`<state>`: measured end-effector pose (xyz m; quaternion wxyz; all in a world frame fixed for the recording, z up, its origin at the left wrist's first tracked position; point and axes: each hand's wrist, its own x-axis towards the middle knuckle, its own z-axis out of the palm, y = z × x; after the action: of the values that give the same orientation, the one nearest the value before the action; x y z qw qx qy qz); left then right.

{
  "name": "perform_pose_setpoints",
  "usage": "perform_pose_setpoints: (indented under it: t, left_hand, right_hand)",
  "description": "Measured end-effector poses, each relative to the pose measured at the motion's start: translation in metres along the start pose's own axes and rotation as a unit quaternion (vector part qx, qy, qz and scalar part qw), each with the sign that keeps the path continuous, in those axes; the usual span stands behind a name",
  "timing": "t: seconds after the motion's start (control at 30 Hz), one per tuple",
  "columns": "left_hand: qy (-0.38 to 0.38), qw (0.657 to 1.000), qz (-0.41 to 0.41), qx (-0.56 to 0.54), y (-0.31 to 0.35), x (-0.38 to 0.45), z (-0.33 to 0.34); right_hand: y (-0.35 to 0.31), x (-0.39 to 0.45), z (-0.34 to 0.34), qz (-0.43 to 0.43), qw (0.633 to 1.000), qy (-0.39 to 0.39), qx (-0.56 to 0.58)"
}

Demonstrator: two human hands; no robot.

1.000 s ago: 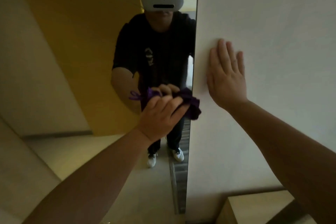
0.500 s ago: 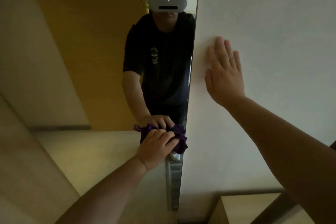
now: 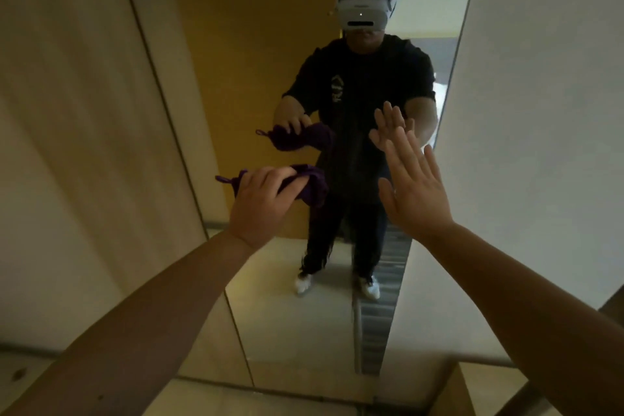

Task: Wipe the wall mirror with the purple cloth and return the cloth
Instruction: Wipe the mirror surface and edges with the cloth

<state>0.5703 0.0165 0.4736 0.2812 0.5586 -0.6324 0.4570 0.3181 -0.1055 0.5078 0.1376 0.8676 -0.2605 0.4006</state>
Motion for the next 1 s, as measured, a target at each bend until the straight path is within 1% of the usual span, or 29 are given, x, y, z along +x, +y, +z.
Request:
perform_pose_setpoints:
  t: [0.13, 0.23, 0.43, 0.57, 0.73, 0.9, 1.0]
  left_hand:
    - [-0.005, 1.0, 0.003, 0.007, -0.062, -0.021, -0.027]
    - [-0.005, 1.0, 0.018, -0.004, -0.101, -0.037, -0.035]
    - [0.011, 0.998, 0.04, -0.047, -0.147, -0.072, -0.031]
    - [0.013, 0.998, 0.017, -0.063, -0.159, -0.09, -0.02]
    - [0.004, 0.998, 0.007, -0.063, -0.163, -0.105, -0.005]
    - [0.026, 0.999, -0.005, -0.037, -0.163, -0.112, 0.013]
    - [0.044, 0.999, 0.004, -0.023, -0.163, -0.118, 0.029]
  right_hand:
    - [-0.044, 0.014, 0.021, 0.014, 0.999, -0.031, -0.006]
    - [-0.074, 0.019, 0.042, 0.028, 0.997, -0.06, -0.033]
    - [-0.125, 0.017, 0.079, 0.048, 0.993, -0.085, -0.066]
    - [-0.132, 0.011, 0.097, 0.04, 0.989, -0.106, -0.094]
    - [-0.127, 0.014, 0.116, 0.035, 0.988, -0.117, -0.097]
    - [-0.129, 0.011, 0.143, 0.01, 0.992, -0.1, -0.077]
    - [-0.13, 0.0, 0.163, -0.003, 0.994, -0.067, -0.082]
